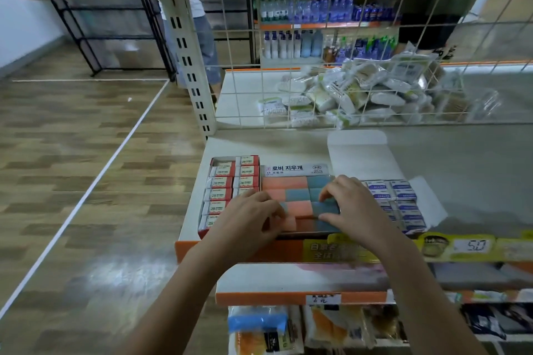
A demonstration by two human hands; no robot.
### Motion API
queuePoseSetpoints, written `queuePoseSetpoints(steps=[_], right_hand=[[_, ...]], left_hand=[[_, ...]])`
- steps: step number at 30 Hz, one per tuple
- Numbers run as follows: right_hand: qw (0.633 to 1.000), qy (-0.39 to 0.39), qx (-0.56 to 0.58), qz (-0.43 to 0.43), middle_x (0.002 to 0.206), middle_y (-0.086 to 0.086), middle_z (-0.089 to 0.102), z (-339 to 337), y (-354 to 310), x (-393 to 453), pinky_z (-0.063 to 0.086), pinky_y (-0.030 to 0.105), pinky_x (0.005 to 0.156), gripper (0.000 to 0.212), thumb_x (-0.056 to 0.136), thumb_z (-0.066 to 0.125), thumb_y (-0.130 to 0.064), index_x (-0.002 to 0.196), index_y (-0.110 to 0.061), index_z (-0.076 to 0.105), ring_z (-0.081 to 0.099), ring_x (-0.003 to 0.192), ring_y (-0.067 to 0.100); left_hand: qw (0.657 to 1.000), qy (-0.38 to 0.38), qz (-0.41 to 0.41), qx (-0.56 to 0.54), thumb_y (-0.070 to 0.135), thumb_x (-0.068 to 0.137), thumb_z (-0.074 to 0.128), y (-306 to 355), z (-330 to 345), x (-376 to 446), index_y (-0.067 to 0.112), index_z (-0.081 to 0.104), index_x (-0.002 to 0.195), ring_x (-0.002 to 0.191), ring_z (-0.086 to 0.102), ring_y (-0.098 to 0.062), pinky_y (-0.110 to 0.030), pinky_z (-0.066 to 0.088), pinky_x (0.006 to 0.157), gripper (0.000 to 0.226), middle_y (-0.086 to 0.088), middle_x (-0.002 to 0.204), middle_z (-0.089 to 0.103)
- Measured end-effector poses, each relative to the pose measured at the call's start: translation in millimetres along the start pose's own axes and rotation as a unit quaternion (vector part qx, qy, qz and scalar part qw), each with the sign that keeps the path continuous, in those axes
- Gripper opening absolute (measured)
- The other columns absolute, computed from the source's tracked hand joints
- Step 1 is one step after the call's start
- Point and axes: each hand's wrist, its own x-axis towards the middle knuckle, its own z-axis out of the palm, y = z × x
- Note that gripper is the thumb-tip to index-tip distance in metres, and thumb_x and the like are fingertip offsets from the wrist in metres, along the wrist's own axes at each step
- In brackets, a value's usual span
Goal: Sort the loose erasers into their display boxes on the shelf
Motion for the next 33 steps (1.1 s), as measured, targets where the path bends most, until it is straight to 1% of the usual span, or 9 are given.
queuePoseSetpoints(steps=[3, 8, 11, 15, 20, 25, 27, 30, 33], right_hand=[[1.0, -0.007, 0.009, 0.002, 0.1, -0.013, 0.04, -1, 0, 0, 0.031, 0.024, 0.092, 0.025, 0.083, 0.064, -0.034, 0.105, -0.026, 0.055, 0.039, 0.105, 0.008], [0.999, -0.021, 0.024, -0.003, 0.101, -0.012, 0.041, -5, 0, -2, 0.031, 0.022, 0.091, 0.025, 0.086, 0.061, -0.035, 0.108, -0.025, 0.056, 0.036, 0.102, 0.006], [1.0, -0.015, 0.025, 0.0, 0.101, -0.011, 0.045, -6, -1, -2, 0.032, 0.022, 0.09, 0.021, 0.088, 0.058, -0.033, 0.108, -0.024, 0.058, 0.04, 0.103, 0.007], [1.0, -0.015, 0.016, 0.009, 0.105, -0.009, 0.051, -7, -5, 0, 0.034, 0.023, 0.092, 0.02, 0.089, 0.058, -0.031, 0.108, -0.025, 0.059, 0.042, 0.104, 0.008], [1.0, -0.015, 0.007, 0.027, 0.102, -0.009, 0.05, -9, -11, -1, 0.032, 0.022, 0.09, 0.019, 0.089, 0.058, -0.029, 0.107, -0.024, 0.059, 0.037, 0.097, 0.004], [0.999, -0.019, -0.002, 0.032, 0.105, -0.006, 0.053, -11, -14, -1, 0.035, 0.023, 0.089, 0.017, 0.089, 0.059, -0.028, 0.104, -0.022, 0.06, 0.043, 0.102, 0.008], [0.999, -0.033, -0.016, 0.025, 0.106, -0.004, 0.055, -13, -13, 0, 0.038, 0.024, 0.089, 0.018, 0.088, 0.059, -0.029, 0.104, -0.021, 0.061, 0.046, 0.102, 0.011], [0.998, -0.051, -0.037, 0.0, 0.11, 0.001, 0.057, -18, -13, -1, 0.042, 0.031, 0.092, 0.02, 0.089, 0.059, -0.027, 0.107, -0.018, 0.062, 0.049, 0.105, 0.017], [1.0, -0.027, 0.003, -0.01, 0.111, 0.005, 0.058, -32, -13, -5, 0.042, 0.03, 0.086, 0.022, 0.09, 0.056, -0.021, 0.109, -0.012, 0.062, 0.051, 0.104, 0.019]], left_hand=[[1.0, -0.006, 0.005, 0.03, 0.038, 0.094, 0.046, -2, 1, 1, 0.028, 0.059, 0.116, 0.109, 0.045, -0.013, -0.027, 0.035, 0.091, 0.028, 0.008, 0.119, 0.057], [0.998, -0.025, 0.019, 0.055, 0.039, 0.095, 0.044, -3, -2, 2, 0.03, 0.056, 0.12, 0.113, 0.043, -0.012, -0.027, 0.034, 0.095, 0.03, 0.009, 0.122, 0.055], [0.998, -0.038, 0.031, 0.042, 0.038, 0.095, 0.047, 1, -3, 9, 0.033, 0.053, 0.123, 0.117, 0.042, -0.012, -0.028, 0.034, 0.098, 0.029, 0.009, 0.125, 0.053], [0.995, -0.062, 0.055, 0.051, 0.037, 0.096, 0.044, 5, -2, 16, 0.033, 0.054, 0.122, 0.114, 0.042, -0.013, -0.028, 0.037, 0.096, 0.028, 0.006, 0.123, 0.053], [0.995, -0.053, 0.061, 0.059, 0.039, 0.097, 0.042, -2, -6, 12, 0.036, 0.053, 0.122, 0.116, 0.04, -0.013, -0.027, 0.033, 0.096, 0.028, 0.007, 0.124, 0.052], [0.994, -0.059, 0.072, 0.06, 0.04, 0.097, 0.041, -5, -9, 11, 0.035, 0.052, 0.124, 0.119, 0.042, -0.014, -0.029, 0.034, 0.098, 0.029, 0.006, 0.126, 0.052], [0.993, -0.058, 0.067, 0.075, 0.039, 0.097, 0.042, -1, -11, 15, 0.033, 0.054, 0.122, 0.114, 0.046, -0.014, -0.028, 0.037, 0.094, 0.028, 0.006, 0.121, 0.055], [0.993, -0.054, 0.056, 0.086, 0.036, 0.096, 0.044, 11, -11, 18, 0.029, 0.058, 0.115, 0.102, 0.052, -0.013, -0.027, 0.044, 0.086, 0.026, 0.004, 0.112, 0.06], [0.993, -0.041, 0.031, 0.108, 0.035, 0.094, 0.046, 25, -16, 25, 0.025, 0.063, 0.108, 0.097, 0.057, -0.018, -0.035, 0.049, 0.084, 0.024, 0.0, 0.106, 0.064]])
